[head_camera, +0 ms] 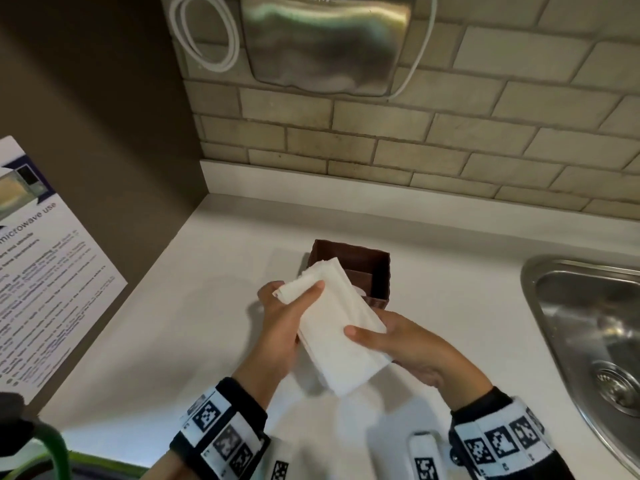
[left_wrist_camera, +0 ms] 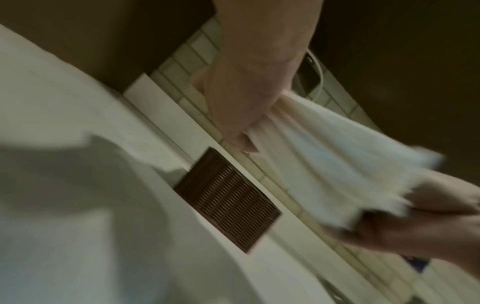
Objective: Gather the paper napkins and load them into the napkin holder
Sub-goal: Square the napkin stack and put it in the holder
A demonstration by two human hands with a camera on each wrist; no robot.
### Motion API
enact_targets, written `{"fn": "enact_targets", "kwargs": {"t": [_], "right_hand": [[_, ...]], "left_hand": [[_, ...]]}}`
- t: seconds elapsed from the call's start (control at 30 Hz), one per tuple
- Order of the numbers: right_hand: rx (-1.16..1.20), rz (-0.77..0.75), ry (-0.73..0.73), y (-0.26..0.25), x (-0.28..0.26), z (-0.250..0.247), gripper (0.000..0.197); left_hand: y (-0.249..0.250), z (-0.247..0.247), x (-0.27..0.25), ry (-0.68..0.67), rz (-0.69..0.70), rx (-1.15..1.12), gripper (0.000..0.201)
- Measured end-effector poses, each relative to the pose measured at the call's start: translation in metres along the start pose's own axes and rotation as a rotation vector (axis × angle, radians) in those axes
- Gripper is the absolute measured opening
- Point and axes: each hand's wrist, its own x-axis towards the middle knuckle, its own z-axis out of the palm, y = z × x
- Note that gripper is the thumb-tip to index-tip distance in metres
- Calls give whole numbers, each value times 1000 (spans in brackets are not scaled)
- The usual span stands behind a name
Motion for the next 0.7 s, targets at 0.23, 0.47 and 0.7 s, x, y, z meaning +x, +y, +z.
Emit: {"fn": "enact_targets", "kwargs": {"t": [0.23, 0.47, 0.7], "right_hand": [[224, -155, 313, -4, 13, -13, 69], [-275, -320, 638, -23, 51, -40, 34], [-918, -155, 541, -24, 101, -48, 37]], "left_hand": [[-10, 19, 27, 72, 123, 45, 37], [3, 29, 70, -102, 312, 643, 16], [5, 40, 112, -270, 182, 1167, 46]]}}
